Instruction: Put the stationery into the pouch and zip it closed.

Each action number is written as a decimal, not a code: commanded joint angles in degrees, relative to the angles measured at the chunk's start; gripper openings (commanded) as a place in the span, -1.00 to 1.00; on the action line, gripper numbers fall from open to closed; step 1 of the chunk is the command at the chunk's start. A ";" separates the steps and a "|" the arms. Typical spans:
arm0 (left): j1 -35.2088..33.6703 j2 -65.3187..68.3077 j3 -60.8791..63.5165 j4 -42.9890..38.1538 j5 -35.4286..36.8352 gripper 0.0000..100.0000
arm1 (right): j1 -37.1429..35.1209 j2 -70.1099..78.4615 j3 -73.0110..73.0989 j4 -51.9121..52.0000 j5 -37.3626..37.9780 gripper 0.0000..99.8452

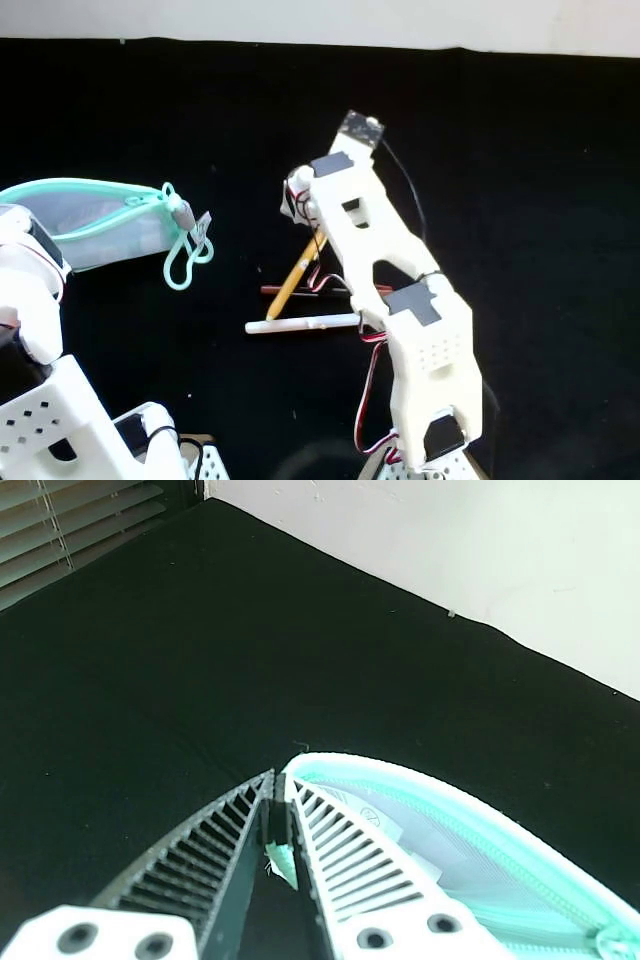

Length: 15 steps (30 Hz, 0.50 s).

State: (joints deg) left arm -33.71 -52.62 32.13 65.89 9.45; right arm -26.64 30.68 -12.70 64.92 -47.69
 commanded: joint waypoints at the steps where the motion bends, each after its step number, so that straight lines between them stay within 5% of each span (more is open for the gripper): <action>1: 0.40 1.71 1.89 0.26 0.44 -0.99 | -0.48 -1.89 -0.22 -0.75 -0.62 -0.48; 11: 0.40 1.71 1.89 0.26 0.44 -0.99 | -0.48 7.78 -3.56 -0.57 -0.53 -0.48; 15: 0.40 1.71 1.89 0.26 0.44 -0.99 | -0.48 7.78 -4.70 -0.57 -0.26 -0.67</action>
State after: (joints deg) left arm -33.71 -52.62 32.13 65.89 9.45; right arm -26.55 37.98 -15.87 64.92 -47.69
